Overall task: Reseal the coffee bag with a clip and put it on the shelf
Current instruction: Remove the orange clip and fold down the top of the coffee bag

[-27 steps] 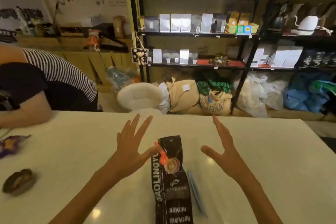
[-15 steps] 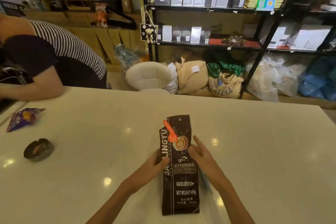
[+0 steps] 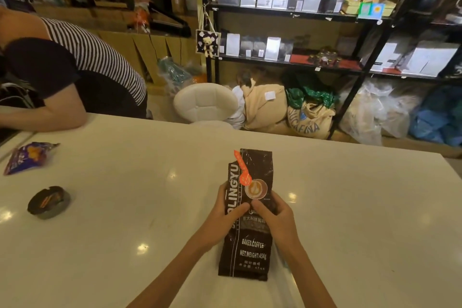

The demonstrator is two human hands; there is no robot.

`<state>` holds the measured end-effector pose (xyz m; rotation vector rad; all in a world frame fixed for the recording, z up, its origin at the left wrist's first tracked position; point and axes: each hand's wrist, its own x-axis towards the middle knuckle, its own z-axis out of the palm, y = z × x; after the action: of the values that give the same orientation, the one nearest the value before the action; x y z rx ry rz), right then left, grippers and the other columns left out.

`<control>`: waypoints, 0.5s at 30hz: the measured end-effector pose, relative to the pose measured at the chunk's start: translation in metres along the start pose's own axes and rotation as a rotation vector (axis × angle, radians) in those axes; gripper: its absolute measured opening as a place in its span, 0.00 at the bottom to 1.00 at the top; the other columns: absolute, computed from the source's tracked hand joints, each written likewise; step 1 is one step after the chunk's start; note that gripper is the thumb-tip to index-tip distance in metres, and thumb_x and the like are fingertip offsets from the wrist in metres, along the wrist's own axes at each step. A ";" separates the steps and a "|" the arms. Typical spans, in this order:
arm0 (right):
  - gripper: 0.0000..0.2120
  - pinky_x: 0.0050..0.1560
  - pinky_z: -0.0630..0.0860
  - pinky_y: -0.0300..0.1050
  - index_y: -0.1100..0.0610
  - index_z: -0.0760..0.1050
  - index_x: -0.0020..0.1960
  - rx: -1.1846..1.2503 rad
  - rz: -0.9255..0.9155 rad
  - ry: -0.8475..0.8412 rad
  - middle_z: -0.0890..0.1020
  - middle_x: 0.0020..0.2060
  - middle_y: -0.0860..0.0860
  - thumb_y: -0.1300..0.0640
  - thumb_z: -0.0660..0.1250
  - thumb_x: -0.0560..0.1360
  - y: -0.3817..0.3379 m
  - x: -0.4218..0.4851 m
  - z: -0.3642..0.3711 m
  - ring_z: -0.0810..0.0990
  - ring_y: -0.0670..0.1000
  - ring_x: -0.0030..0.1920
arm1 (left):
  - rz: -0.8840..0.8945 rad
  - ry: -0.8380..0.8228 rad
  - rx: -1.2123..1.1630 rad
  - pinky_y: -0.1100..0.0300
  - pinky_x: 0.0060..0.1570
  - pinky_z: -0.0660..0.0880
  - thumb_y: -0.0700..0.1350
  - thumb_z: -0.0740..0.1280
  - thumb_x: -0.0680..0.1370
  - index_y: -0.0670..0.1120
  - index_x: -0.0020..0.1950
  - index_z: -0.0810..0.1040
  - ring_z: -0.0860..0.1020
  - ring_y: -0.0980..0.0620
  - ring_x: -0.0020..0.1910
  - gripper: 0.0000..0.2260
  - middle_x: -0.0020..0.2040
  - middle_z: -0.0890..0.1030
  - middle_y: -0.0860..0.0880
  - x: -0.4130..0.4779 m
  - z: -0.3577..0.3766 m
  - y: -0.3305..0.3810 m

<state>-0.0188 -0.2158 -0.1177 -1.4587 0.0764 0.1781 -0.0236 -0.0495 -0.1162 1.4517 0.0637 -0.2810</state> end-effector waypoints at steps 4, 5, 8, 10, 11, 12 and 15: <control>0.21 0.44 0.85 0.47 0.44 0.82 0.57 0.112 0.017 0.094 0.88 0.51 0.52 0.43 0.78 0.66 0.001 0.007 0.001 0.88 0.55 0.50 | -0.002 0.036 0.003 0.61 0.45 0.82 0.47 0.74 0.75 0.62 0.70 0.60 0.84 0.53 0.54 0.31 0.61 0.80 0.52 0.010 0.004 0.004; 0.21 0.44 0.85 0.49 0.48 0.81 0.58 0.185 0.041 0.111 0.88 0.52 0.55 0.45 0.78 0.67 0.002 0.010 -0.002 0.87 0.57 0.51 | -0.030 -0.015 0.038 0.60 0.45 0.82 0.47 0.75 0.73 0.60 0.71 0.59 0.84 0.53 0.54 0.34 0.61 0.79 0.50 0.011 0.003 0.003; 0.21 0.45 0.84 0.56 0.58 0.78 0.63 0.414 0.146 0.095 0.85 0.56 0.63 0.54 0.73 0.71 0.004 0.020 -0.014 0.86 0.62 0.52 | -0.126 -0.114 0.192 0.62 0.47 0.81 0.48 0.78 0.72 0.52 0.71 0.64 0.84 0.57 0.53 0.33 0.61 0.80 0.50 0.012 0.004 -0.005; 0.27 0.50 0.83 0.59 0.61 0.74 0.67 0.393 0.156 0.030 0.84 0.58 0.64 0.50 0.73 0.72 -0.006 0.027 -0.019 0.85 0.63 0.55 | -0.114 -0.096 0.255 0.61 0.51 0.80 0.51 0.77 0.72 0.51 0.69 0.68 0.83 0.59 0.54 0.30 0.60 0.82 0.54 0.012 0.007 -0.008; 0.31 0.52 0.83 0.59 0.61 0.74 0.67 0.359 0.136 0.000 0.84 0.58 0.64 0.45 0.74 0.71 -0.014 0.031 -0.021 0.84 0.63 0.55 | -0.092 -0.099 0.285 0.61 0.54 0.79 0.52 0.76 0.72 0.54 0.68 0.70 0.83 0.61 0.55 0.28 0.60 0.82 0.55 0.010 0.009 -0.007; 0.35 0.52 0.83 0.58 0.62 0.75 0.66 0.332 0.112 -0.013 0.84 0.57 0.64 0.40 0.75 0.69 -0.025 0.035 -0.023 0.85 0.62 0.53 | -0.067 -0.106 0.324 0.62 0.54 0.78 0.53 0.76 0.72 0.58 0.66 0.70 0.82 0.62 0.55 0.25 0.60 0.82 0.57 0.008 0.011 -0.004; 0.29 0.45 0.83 0.52 0.60 0.81 0.59 0.195 0.005 0.095 0.87 0.50 0.61 0.38 0.73 0.69 -0.057 0.052 -0.028 0.87 0.59 0.46 | -0.011 -0.099 0.389 0.68 0.52 0.77 0.55 0.74 0.72 0.64 0.62 0.68 0.80 0.67 0.55 0.23 0.59 0.81 0.60 -0.001 0.019 0.003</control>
<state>0.0436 -0.2457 -0.0738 -1.2720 0.1702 0.1027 -0.0265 -0.0682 -0.1110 1.8213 -0.0669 -0.3892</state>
